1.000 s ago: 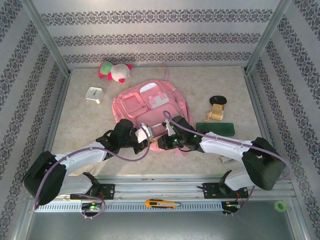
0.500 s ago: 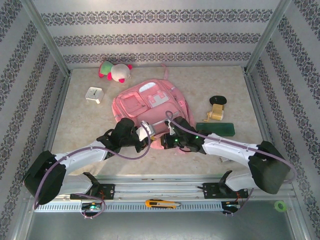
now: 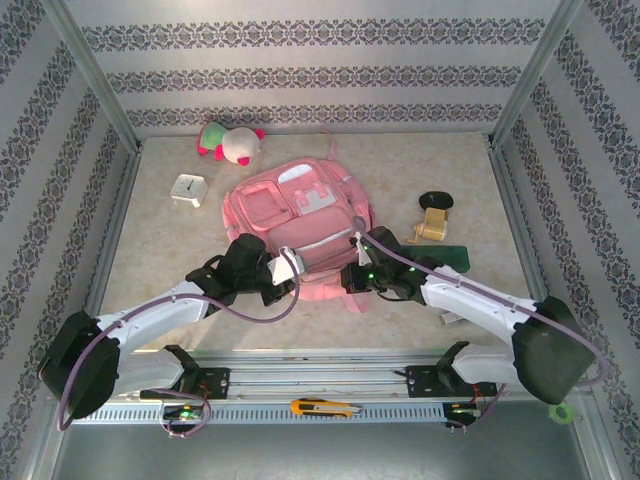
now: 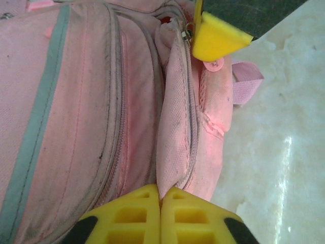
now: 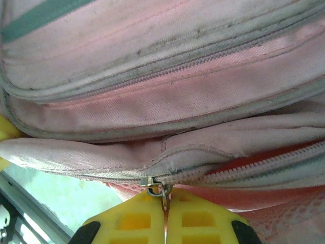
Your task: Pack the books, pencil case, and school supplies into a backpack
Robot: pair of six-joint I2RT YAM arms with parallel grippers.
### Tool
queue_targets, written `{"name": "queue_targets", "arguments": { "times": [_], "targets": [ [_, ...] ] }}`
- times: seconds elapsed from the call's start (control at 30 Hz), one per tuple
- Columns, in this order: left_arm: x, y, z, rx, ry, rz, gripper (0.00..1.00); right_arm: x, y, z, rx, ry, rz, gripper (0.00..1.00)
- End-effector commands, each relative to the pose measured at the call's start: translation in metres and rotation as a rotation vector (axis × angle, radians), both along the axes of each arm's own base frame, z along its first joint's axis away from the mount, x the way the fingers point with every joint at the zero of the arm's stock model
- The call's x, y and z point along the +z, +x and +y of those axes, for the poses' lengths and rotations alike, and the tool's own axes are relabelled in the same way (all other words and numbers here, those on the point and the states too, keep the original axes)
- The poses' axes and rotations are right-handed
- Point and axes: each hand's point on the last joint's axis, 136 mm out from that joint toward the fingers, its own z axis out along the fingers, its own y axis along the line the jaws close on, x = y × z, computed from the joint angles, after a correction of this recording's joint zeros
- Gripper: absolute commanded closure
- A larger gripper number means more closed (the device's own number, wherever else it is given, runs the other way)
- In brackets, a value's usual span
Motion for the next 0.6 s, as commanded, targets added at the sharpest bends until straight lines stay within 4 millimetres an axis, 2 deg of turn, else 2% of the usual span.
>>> {"name": "queue_targets", "arguments": {
  "times": [0.0,0.1,0.17,0.27,0.43,0.57],
  "targets": [
    [0.017,-0.002,-0.008,-0.053,-0.035,0.016,0.5,-0.018,-0.003,-0.004,0.034,-0.043,0.036,1.0],
    [0.023,0.005,-0.021,-0.053,-0.048,-0.015,0.33,-0.019,-0.003,0.002,0.069,-0.034,0.04,1.0],
    [0.024,0.012,-0.029,-0.048,-0.044,-0.039,0.29,-0.02,-0.004,0.005,0.086,-0.029,0.045,1.0],
    [0.015,0.015,-0.043,-0.079,-0.025,-0.022,0.25,-0.019,-0.005,0.007,0.103,-0.023,0.049,1.0],
    [-0.011,0.023,-0.056,-0.1,0.013,-0.002,0.24,-0.021,-0.008,0.008,0.119,-0.013,0.058,1.0],
    [-0.033,0.039,-0.05,-0.021,0.08,-0.015,0.33,-0.019,-0.011,0.007,0.127,-0.002,0.065,1.0]
  ]
}}
